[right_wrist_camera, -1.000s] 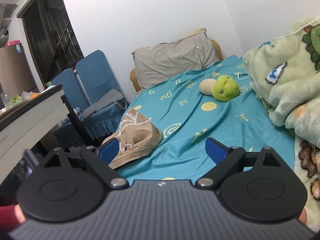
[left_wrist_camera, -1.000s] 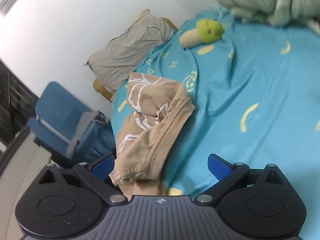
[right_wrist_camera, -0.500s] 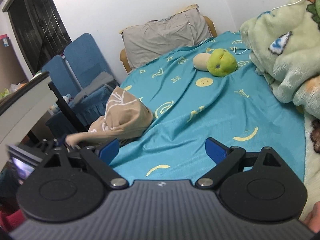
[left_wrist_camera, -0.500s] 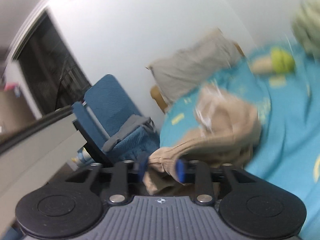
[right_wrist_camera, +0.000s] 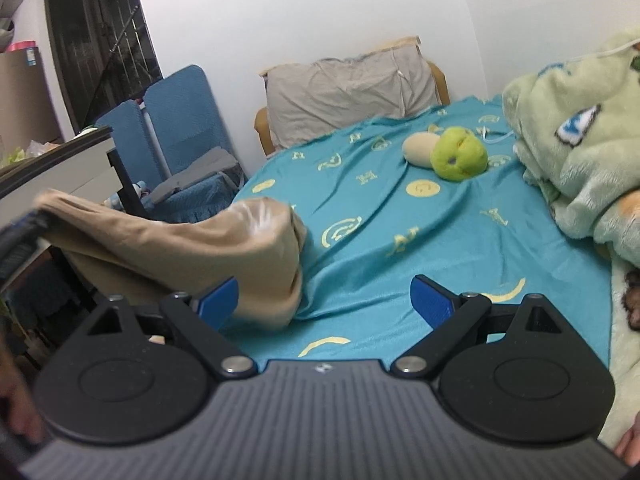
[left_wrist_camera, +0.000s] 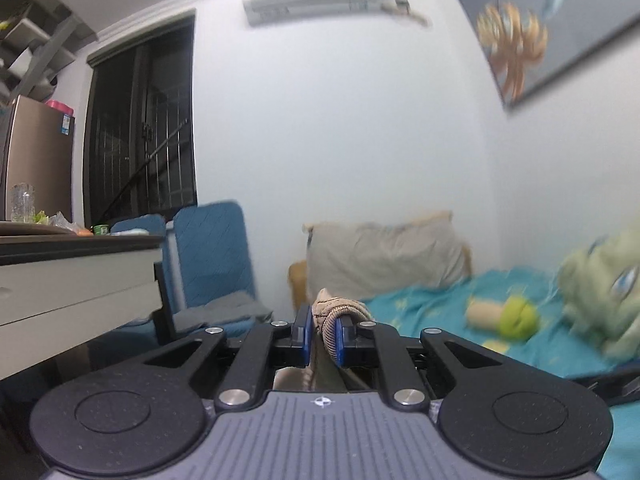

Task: Fold clothes
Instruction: 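Lift the tan T-shirt with both grippers and shake it open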

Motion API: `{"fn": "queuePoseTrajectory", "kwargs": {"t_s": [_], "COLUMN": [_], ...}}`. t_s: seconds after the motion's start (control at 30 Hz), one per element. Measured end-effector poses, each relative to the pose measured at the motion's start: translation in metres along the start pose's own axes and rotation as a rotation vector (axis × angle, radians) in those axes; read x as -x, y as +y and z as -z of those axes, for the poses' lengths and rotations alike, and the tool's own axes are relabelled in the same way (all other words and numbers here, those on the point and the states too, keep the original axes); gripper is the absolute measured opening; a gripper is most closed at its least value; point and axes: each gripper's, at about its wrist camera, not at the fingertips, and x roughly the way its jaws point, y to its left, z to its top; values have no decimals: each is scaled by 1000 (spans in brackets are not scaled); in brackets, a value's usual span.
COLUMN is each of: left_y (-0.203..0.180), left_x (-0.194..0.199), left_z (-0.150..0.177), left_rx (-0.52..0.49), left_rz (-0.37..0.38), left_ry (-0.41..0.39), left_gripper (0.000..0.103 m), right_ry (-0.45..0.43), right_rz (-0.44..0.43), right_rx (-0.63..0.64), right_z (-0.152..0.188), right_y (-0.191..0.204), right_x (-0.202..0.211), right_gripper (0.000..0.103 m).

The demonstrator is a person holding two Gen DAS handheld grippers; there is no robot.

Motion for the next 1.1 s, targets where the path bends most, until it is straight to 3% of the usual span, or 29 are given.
{"fn": "queuePoseTrajectory", "kwargs": {"t_s": [0.1,0.3,0.43,0.57,0.67,0.87,0.93,0.97,1.03,1.1], "left_y": [4,-11,-6,10,27,60,66,68,69,69], "left_x": [34,40,2,-25,-33,-34,-33,-33,-31,-29], "left_z": [-32,-52,-25,-13,-6,6,7,7,7,7], "left_rx": [47,-77,-83,-46,19,150,173,180,187,192], "left_rz": [39,71,87,77,58,33,25,24,20,17], "left_ry": [-59,-45,66,119,134,175,181,182,184,185], "left_gripper": [12,12,12,13,13,13,14,14,14,14], "right_ry": [-38,-25,28,170,253,310,326,334,351,366], "right_rz": [19,15,-42,-223,-310,-313,-317,-319,-324,-327], "right_rx": [23,4,-22,-47,18,154,144,139,128,117], "right_z": [2,2,8,22,34,50,53,54,57,59], "right_y": [2,0,4,17,39,74,75,76,78,79], "right_x": [8,6,4,-7,-18,-46,-53,-56,-63,-69], "right_gripper": [94,94,94,94,94,94,86,73,65,40]}}
